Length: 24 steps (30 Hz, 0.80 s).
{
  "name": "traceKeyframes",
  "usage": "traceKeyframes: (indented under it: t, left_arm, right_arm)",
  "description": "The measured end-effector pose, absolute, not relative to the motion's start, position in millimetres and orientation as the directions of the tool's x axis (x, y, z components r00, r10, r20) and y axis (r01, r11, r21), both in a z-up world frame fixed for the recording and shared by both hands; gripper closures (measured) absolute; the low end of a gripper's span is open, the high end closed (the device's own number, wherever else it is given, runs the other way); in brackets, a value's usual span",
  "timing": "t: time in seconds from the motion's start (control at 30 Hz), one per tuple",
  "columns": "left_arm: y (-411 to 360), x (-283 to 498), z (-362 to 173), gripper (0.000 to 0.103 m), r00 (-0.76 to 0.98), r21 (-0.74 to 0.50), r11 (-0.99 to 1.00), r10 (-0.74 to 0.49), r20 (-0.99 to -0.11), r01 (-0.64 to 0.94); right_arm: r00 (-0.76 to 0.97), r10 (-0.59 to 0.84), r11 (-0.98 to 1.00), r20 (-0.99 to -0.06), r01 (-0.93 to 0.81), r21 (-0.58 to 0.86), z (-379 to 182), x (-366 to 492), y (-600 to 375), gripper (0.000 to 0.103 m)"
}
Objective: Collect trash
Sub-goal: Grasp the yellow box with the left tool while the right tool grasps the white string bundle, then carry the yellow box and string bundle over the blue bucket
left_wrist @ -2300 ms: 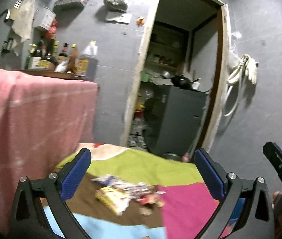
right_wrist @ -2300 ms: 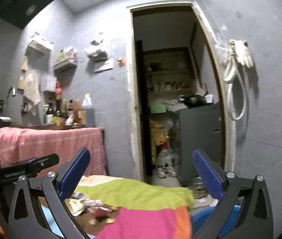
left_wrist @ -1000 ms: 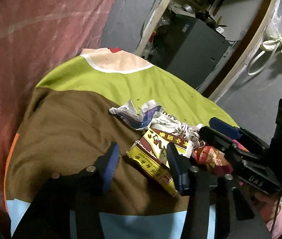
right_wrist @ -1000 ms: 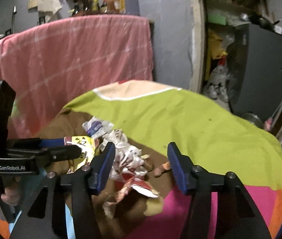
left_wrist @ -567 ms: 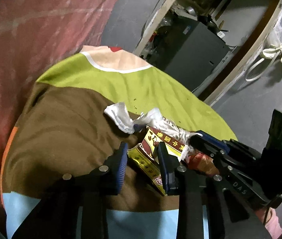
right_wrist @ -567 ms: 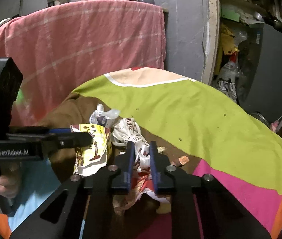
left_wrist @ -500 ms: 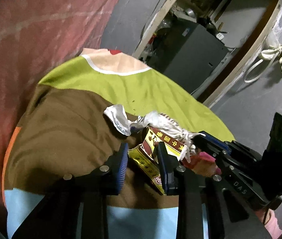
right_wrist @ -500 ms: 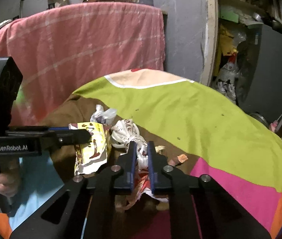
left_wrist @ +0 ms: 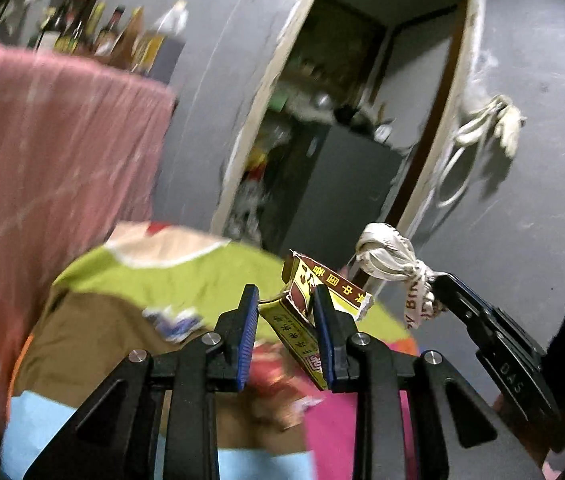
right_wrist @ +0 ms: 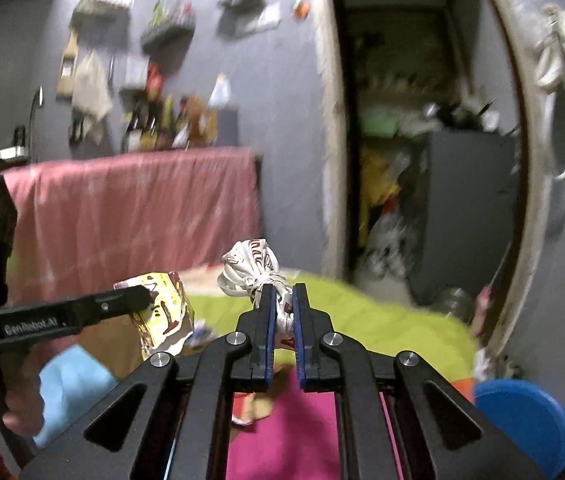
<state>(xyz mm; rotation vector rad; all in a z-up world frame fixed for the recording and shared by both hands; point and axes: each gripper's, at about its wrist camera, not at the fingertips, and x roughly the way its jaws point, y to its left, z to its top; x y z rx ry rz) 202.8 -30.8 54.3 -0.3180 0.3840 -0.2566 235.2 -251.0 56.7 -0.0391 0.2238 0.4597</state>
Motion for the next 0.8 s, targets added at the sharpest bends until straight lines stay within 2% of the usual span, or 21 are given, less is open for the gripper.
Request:
traceKeyframes:
  t: [0.2, 0.43, 0.63, 0.8]
  left_arm:
    - [-82.5, 192.8, 78.5, 0.080, 0.926, -0.298, 0.919, -0.322, -0.196, 0.257]
    - [-154.5, 182.2, 92.0, 0.080, 0.941, -0.221, 0.920, -0.338, -0.030, 0.324]
    - [-207.9, 185.3, 82.2, 0.080, 0.926, -0.193, 0.908, -0.377, 0.003, 0.371]
    - [-249.3, 199.6, 62.7, 0.080, 0.907, -0.197, 0.898, -0.414, -0.073, 0.394]
  right_arm:
    - [0.945, 0.322, 0.945, -0.059, -0.325, -0.035, 87.5, 198.4, -290.9, 0.097]
    - [0.986, 0.149, 0.986, 0.079, -0.141, -0.091, 100.4, 165.9, -339.3, 0.097]
    - [0.993, 0.010, 0.994, 0.114, 0.003, -0.111, 92.0, 155.9, -386.6, 0.097]
    - [0.994, -0.072, 0.991, 0.084, 0.081, -0.105, 74.6, 158.7, -422.7, 0.097]
